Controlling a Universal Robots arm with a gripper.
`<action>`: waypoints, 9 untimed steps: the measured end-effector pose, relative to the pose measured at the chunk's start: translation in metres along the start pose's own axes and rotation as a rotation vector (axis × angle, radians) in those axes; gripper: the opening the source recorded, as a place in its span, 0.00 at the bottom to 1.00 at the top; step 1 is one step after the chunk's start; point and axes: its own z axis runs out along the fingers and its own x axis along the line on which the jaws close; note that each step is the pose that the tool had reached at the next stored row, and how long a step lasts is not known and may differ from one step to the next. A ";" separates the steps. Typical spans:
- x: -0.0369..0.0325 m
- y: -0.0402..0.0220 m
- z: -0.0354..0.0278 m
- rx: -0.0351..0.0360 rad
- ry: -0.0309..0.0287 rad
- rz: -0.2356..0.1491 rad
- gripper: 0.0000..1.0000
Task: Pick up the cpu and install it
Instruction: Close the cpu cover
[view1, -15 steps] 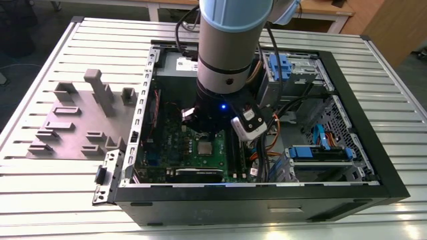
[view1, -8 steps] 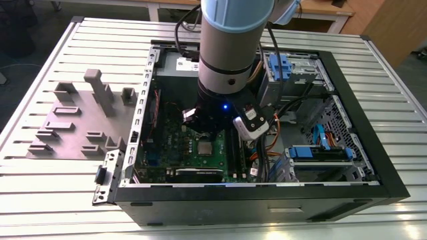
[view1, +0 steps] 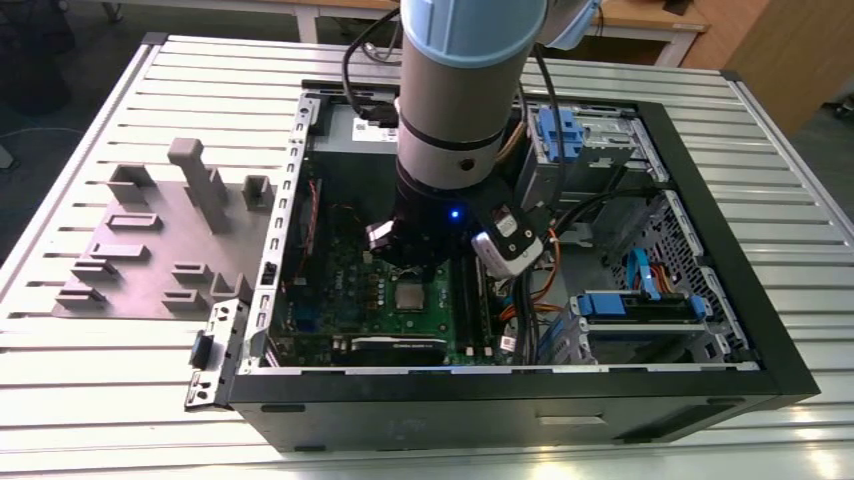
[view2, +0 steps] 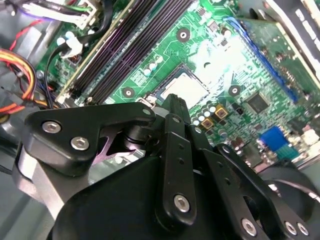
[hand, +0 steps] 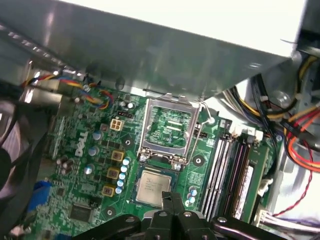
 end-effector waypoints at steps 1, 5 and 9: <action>0.0000 0.0000 0.0002 -0.0001 0.0003 -0.018 0.11; 0.0000 0.0000 0.0008 0.0000 0.0012 -0.071 0.11; -0.0035 0.0027 0.0012 -0.0001 0.0012 -0.072 0.11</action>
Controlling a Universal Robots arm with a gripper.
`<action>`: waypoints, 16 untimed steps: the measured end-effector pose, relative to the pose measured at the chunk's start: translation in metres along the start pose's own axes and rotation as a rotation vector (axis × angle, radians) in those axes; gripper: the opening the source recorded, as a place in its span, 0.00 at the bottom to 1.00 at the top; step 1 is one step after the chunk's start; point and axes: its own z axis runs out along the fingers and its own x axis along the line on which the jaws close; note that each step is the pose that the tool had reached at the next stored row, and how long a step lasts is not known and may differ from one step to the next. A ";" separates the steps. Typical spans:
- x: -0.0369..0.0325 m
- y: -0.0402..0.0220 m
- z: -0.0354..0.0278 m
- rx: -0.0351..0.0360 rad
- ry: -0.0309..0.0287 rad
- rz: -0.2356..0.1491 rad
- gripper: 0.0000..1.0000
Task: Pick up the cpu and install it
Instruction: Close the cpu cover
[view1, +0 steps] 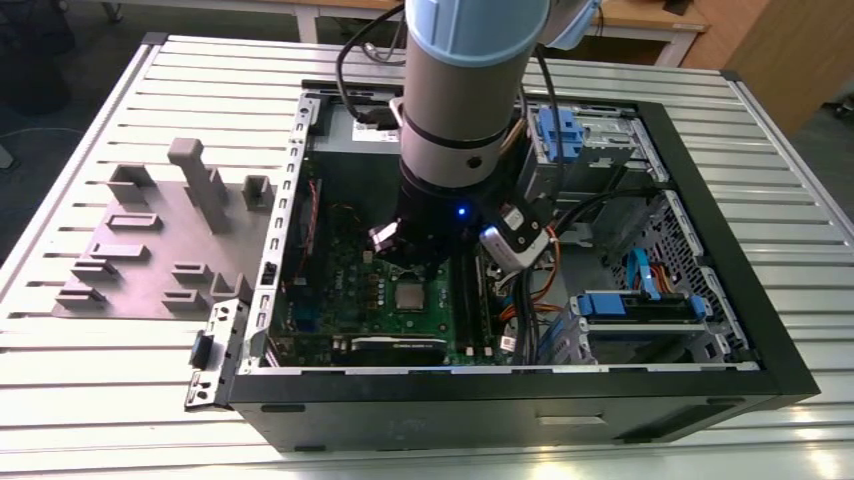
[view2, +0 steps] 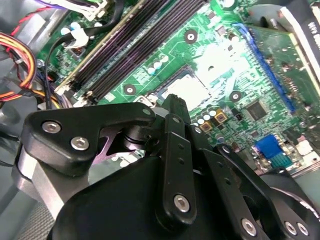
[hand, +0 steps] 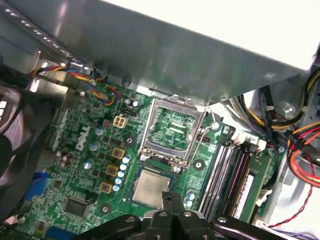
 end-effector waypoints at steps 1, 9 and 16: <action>-0.0016 0.0013 0.0001 0.0001 0.0000 0.000 0.11; -0.0133 0.0120 0.0009 0.0001 0.0000 -0.002 0.11; -0.0134 0.0120 0.0015 0.0001 0.0015 -0.115 0.11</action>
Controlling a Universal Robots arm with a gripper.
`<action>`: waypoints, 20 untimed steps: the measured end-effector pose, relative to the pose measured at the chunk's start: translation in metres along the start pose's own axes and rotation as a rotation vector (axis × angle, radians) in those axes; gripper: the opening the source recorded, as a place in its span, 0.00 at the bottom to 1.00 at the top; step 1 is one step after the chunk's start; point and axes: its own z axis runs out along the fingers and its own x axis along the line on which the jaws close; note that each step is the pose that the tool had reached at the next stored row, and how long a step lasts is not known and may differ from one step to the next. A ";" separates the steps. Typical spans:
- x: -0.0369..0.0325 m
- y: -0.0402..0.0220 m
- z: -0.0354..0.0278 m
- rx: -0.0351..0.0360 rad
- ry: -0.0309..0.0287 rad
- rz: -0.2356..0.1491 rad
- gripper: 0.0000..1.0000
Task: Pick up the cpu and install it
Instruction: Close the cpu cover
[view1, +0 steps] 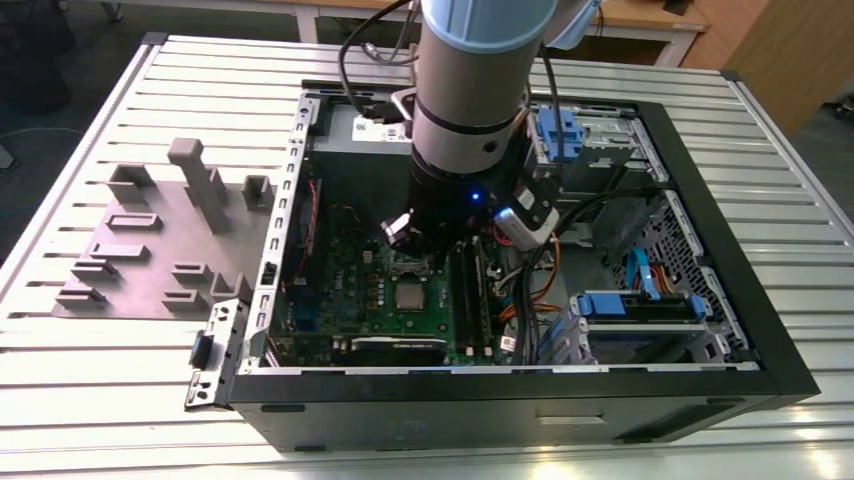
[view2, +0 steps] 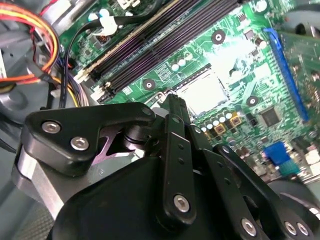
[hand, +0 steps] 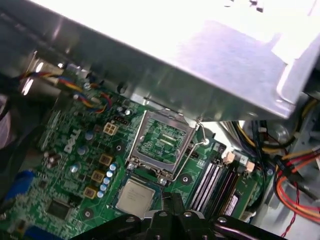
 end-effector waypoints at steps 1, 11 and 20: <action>0.0000 0.0000 0.0001 0.0002 0.0000 -0.017 0.11; 0.0000 0.0000 0.0017 0.0000 0.0015 -0.191 0.11; -0.0081 -0.0037 0.0038 -0.0703 -0.0383 -0.220 0.11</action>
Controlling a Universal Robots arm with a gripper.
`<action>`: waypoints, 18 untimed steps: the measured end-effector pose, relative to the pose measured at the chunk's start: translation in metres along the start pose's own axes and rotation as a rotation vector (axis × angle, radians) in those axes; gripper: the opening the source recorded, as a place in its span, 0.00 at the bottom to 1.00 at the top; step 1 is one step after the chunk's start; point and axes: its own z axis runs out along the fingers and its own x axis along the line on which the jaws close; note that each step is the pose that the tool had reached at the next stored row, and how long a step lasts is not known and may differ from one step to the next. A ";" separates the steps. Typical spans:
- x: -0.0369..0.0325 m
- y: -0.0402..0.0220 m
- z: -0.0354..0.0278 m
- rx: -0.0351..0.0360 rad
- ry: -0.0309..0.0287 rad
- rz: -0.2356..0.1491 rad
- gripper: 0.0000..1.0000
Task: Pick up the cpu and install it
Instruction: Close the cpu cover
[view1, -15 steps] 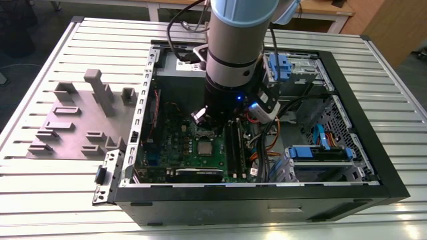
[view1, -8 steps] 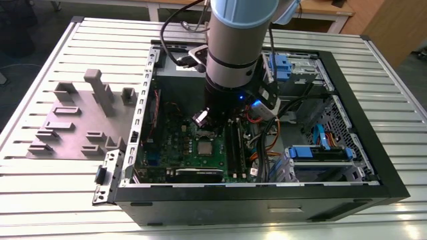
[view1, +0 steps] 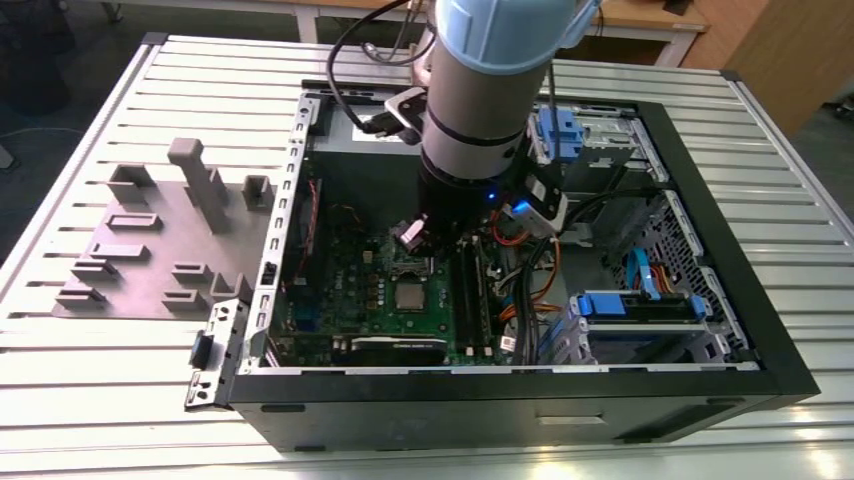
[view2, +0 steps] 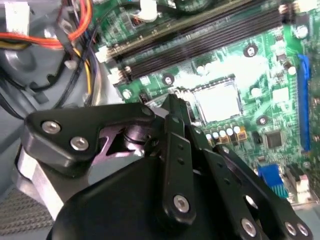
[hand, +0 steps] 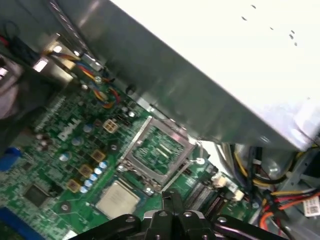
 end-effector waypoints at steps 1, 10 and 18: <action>-0.0021 -0.0017 0.0006 -0.0030 -0.0019 0.000 0.11; -0.0108 -0.0069 0.0039 -0.0499 -0.0335 -0.007 0.11; -0.0152 -0.0027 0.0084 -0.0713 -0.0489 -0.012 0.11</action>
